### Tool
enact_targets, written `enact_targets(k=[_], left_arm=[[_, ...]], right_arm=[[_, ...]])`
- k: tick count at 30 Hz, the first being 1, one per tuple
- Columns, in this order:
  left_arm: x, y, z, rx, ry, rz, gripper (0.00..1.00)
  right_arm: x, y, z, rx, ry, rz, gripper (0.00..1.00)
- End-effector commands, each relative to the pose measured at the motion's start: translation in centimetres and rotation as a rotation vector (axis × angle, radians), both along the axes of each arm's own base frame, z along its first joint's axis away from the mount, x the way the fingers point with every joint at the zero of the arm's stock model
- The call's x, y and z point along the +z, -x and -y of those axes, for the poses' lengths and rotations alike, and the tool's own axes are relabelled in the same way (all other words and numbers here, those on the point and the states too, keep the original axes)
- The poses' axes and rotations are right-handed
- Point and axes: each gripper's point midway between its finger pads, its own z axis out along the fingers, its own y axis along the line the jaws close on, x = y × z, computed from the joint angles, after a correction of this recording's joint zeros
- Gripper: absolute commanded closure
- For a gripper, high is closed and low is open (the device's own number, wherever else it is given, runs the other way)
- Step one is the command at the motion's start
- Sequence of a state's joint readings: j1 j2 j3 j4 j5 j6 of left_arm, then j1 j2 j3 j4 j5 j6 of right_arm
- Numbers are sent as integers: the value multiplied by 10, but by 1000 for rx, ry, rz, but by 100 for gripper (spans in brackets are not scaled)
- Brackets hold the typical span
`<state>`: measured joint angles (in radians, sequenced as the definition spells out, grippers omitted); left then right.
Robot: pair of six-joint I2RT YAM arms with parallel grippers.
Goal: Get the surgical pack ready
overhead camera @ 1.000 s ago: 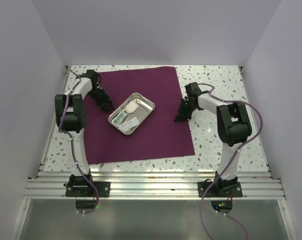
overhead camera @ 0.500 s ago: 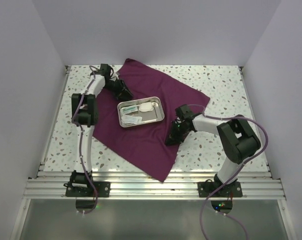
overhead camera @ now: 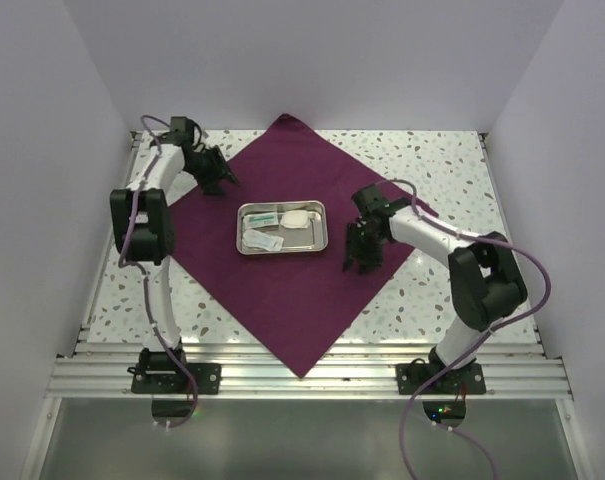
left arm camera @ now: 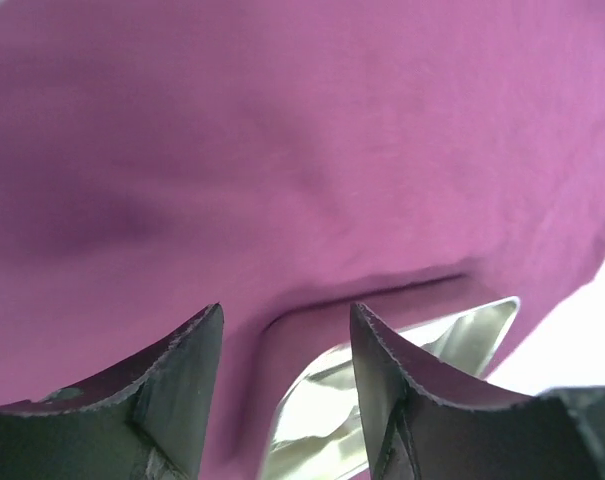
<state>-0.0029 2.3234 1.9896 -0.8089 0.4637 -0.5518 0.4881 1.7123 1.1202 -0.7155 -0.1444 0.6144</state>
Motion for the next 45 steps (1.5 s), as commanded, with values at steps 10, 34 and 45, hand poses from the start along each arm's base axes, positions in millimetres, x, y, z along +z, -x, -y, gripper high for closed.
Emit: enact_targets(k=[10,34,45], left_arm=[[7,116,-23,-18,-106,-19,39],[-12,146,63,-151,13,-65,50],[-17,141,69,-163,27,-72,50]], right_arm=[[45,-120,-45,242,-117,196,18],[12,-155,-66,245,-99,145,52],[8,-152,-56,215,-61,136,68]])
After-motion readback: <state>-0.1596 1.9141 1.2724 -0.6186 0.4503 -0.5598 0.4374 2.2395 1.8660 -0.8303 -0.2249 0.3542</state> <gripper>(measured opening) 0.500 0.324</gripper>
